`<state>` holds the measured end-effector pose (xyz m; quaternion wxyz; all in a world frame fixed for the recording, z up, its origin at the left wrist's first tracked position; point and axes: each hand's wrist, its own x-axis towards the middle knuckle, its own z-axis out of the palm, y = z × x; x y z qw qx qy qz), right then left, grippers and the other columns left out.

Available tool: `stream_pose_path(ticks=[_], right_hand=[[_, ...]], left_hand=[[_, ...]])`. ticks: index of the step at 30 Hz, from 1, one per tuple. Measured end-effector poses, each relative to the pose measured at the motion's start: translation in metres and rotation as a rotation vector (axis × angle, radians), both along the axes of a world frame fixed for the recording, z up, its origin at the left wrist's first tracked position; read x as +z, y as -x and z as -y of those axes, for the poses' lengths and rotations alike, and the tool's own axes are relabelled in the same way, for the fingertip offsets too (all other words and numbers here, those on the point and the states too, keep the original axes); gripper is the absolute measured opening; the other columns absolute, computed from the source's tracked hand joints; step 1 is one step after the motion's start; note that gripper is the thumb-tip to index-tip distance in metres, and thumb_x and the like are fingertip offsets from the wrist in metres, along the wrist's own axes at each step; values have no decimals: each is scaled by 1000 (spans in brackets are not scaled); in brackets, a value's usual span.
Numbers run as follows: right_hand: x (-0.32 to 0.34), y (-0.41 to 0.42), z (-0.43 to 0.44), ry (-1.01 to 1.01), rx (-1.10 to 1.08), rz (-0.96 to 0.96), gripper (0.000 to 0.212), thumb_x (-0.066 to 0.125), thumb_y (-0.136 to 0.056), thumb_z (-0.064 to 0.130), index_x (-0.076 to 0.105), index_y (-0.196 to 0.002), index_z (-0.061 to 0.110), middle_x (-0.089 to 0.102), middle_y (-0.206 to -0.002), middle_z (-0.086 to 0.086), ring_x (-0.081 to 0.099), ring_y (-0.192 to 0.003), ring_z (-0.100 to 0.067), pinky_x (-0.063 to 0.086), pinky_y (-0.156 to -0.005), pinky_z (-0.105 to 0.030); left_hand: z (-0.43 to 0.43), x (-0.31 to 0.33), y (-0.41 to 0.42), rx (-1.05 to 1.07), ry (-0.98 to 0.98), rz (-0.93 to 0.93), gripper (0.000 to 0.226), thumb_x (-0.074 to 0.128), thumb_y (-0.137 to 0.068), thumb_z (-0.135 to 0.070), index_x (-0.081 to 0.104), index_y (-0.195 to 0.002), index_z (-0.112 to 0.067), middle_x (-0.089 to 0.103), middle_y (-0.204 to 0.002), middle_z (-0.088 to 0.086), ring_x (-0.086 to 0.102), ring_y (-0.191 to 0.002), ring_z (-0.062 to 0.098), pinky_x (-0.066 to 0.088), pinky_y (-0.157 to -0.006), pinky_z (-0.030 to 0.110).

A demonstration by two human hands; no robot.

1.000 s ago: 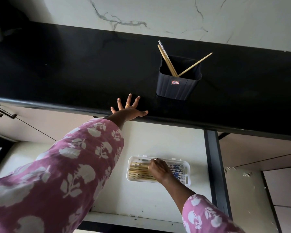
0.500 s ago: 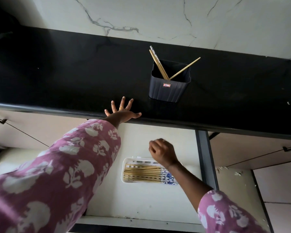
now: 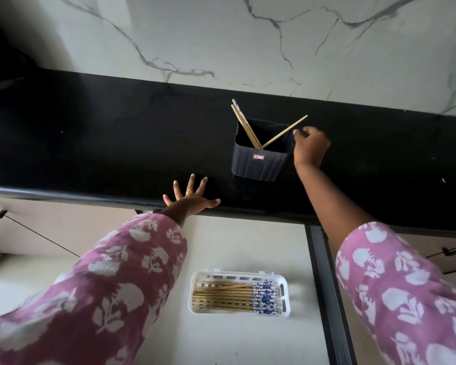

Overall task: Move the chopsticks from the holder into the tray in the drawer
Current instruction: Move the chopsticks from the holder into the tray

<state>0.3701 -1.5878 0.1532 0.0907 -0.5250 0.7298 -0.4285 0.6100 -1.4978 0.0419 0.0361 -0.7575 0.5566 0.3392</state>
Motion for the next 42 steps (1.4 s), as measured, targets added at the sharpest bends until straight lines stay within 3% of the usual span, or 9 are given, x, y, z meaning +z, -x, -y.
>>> stream_pose_path(ticks=[3, 6, 9, 12, 15, 25, 31, 36, 42], right_hand=[[4, 6, 33, -130, -35, 145, 28, 65, -84, 26, 62, -71, 2, 63, -74, -18, 61, -80, -25, 37, -66, -30], [1, 9, 61, -189, -97, 413, 48, 75, -77, 29, 62, -109, -4, 67, -113, -20, 64, -105, -29, 53, -85, -35], [-5, 8, 79, -247, -54, 517, 42, 78, -74, 26, 65, -101, -3, 67, -99, -17, 62, -84, -22, 52, -74, -32], [-6, 3, 89, -254, -39, 516, 18, 78, -76, 16, 64, -73, 4, 59, -75, -6, 54, -62, -14, 46, -58, -26], [-8, -3, 92, -175, -57, 519, 25, 77, -74, 12, 70, -95, -2, 60, -80, -6, 59, -75, -17, 51, -70, -28], [27, 15, 79, 35, -33, 424, 21, 67, -79, 17, 71, -86, -3, 64, -70, -11, 65, -70, -24, 58, -76, -43], [81, 29, 34, 292, -11, 375, 21, 60, -88, 18, 69, -92, 0, 67, -77, -7, 66, -65, -11, 58, -67, -18], [107, 31, -10, 459, 131, 414, 16, 57, -90, 15, 67, -90, 1, 65, -77, -8, 64, -64, -8, 59, -69, -22], [81, 13, -62, 300, 496, 537, 21, 54, -91, 8, 58, -77, 23, 60, -71, 2, 66, -62, -2, 58, -63, -23]], left_hand=[[-1, 2, 1, -6, -8, 7, 84, 43, -76, -77, -5, -142, -55, -23, -153, -21, -26, -141, 31, -6, -108, 64], [0, 4, 2, -4, -14, 21, 84, 43, -78, -76, -6, -142, -55, -24, -153, -21, -26, -142, 31, -5, -109, 64], [0, 6, 3, -15, -20, 25, 83, 42, -79, -75, -7, -143, -53, -25, -153, -20, -27, -141, 31, -5, -109, 64], [0, 7, 2, -18, -23, 22, 82, 42, -80, -74, -7, -143, -54, -25, -153, -20, -26, -142, 31, -5, -109, 63], [0, 6, 2, -15, -24, 23, 82, 42, -80, -75, -7, -142, -54, -24, -153, -20, -26, -142, 31, -6, -109, 63], [0, 2, 0, -10, -19, 21, 83, 41, -77, -78, -6, -141, -56, -23, -153, -22, -25, -142, 31, -5, -108, 63], [-1, 2, 2, 6, -7, 20, 84, 43, -75, -79, -5, -141, -56, -22, -154, -22, -26, -142, 30, -6, -108, 63], [-3, 3, 2, 2, 6, 17, 85, 42, -75, -79, -4, -142, -55, -21, -154, -21, -25, -142, 31, -6, -108, 64], [-6, 4, 4, 4, 17, 20, 86, 43, -74, -80, -3, -142, -55, -19, -154, -22, -24, -142, 31, -6, -108, 64]])
